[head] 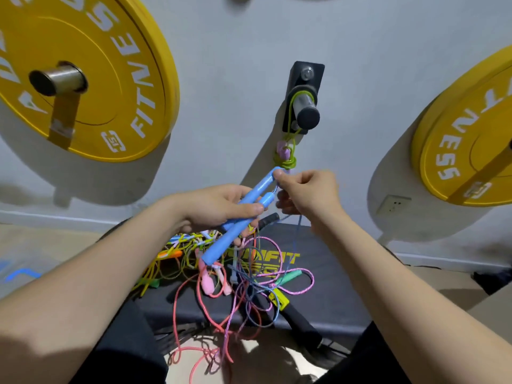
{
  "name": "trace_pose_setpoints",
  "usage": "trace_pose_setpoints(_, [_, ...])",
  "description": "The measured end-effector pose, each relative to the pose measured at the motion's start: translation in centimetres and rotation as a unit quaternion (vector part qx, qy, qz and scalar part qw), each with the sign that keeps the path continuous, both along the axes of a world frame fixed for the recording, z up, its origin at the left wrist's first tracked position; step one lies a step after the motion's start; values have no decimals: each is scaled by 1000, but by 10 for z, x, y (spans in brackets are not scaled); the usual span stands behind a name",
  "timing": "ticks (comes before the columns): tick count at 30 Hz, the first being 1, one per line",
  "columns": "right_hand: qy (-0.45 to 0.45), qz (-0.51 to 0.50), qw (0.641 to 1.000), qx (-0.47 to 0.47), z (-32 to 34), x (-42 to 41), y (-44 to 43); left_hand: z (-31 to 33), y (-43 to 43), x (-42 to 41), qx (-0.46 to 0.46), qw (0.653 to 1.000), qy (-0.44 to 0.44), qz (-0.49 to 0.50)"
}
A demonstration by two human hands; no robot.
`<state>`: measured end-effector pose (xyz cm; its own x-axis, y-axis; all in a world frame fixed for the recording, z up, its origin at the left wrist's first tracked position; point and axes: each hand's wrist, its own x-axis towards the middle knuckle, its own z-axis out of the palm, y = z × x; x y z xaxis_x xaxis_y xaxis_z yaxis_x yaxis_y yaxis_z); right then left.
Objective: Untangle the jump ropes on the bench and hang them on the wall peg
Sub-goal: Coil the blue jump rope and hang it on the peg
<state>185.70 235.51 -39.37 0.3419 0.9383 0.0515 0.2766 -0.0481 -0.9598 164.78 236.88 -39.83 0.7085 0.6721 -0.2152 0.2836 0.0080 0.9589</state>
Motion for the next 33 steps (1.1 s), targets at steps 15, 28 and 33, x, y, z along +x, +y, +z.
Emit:
trace_pose_setpoints(15, [-40,268,962,12,-8,21,35,-17,60,-7,234,964,112,52])
trace_pose_setpoints(28, [1,190,980,57,-12,38,51,-22,54,-16,37,997,29,58])
trace_pose_setpoints(33, [14,131,990,42,-16,41,55,-18,55,-14,71,996,15,54])
